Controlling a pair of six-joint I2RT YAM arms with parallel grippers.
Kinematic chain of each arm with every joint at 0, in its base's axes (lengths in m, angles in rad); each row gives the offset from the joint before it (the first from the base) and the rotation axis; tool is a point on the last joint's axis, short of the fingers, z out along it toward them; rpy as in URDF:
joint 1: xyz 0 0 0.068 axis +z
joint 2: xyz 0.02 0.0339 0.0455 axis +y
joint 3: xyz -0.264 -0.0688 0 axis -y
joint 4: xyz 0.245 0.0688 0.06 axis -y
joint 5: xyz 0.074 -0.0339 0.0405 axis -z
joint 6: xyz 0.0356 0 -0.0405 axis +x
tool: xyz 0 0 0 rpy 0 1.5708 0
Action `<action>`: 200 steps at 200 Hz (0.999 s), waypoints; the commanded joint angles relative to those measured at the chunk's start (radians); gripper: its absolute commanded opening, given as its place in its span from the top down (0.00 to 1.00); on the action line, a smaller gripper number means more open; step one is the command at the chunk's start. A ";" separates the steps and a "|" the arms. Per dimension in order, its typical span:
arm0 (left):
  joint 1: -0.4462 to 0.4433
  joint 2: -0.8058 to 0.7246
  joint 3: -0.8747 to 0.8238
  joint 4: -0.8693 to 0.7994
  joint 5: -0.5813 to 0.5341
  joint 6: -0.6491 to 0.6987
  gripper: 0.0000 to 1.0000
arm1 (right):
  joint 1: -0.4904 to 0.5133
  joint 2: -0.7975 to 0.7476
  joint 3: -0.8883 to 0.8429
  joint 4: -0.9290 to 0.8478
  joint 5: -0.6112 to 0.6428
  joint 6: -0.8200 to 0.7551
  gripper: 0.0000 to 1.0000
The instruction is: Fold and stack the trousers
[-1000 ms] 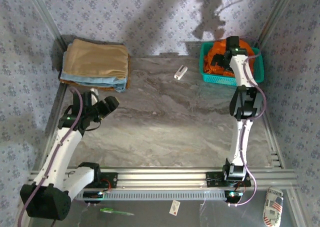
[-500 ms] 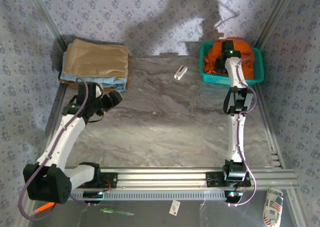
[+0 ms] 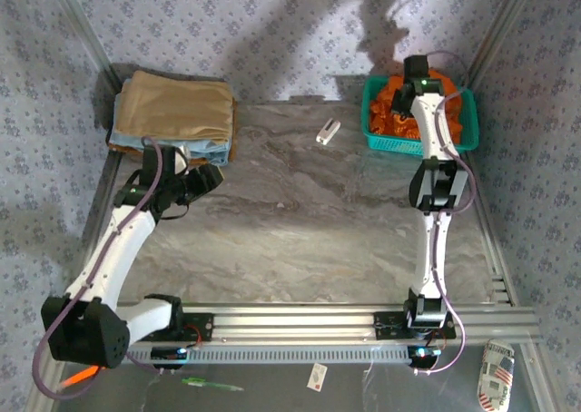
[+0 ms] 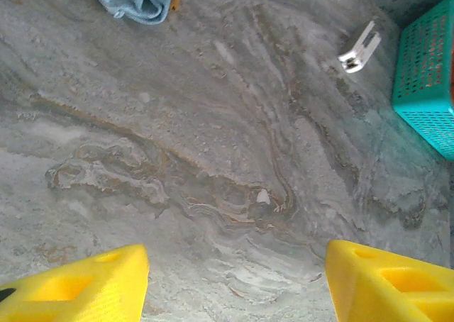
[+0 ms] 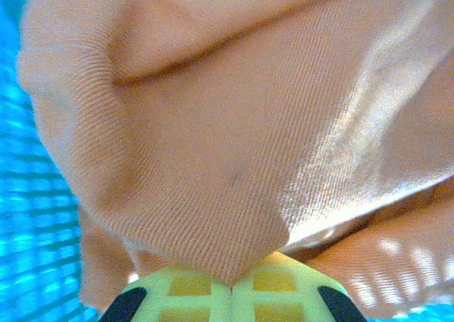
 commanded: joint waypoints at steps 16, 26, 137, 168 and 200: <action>-0.034 -0.116 -0.030 0.003 -0.018 -0.003 0.35 | 0.067 -0.245 -0.020 0.085 0.201 -0.013 1.00; -0.042 -0.137 -0.038 -0.006 -0.035 -0.005 0.35 | 0.075 -0.286 -0.021 0.092 0.216 -0.014 1.00; -0.188 -0.300 -0.153 -0.018 -0.229 -0.027 0.39 | 0.522 -0.781 -0.068 0.449 0.425 -0.365 1.00; -0.206 -0.310 -0.160 -0.020 -0.272 -0.060 0.39 | 0.751 -0.933 -0.257 0.559 0.226 -0.437 1.00; -0.204 -0.382 -0.149 -0.046 -0.372 -0.103 0.34 | 0.966 -0.989 -0.485 0.392 -0.085 -0.344 1.00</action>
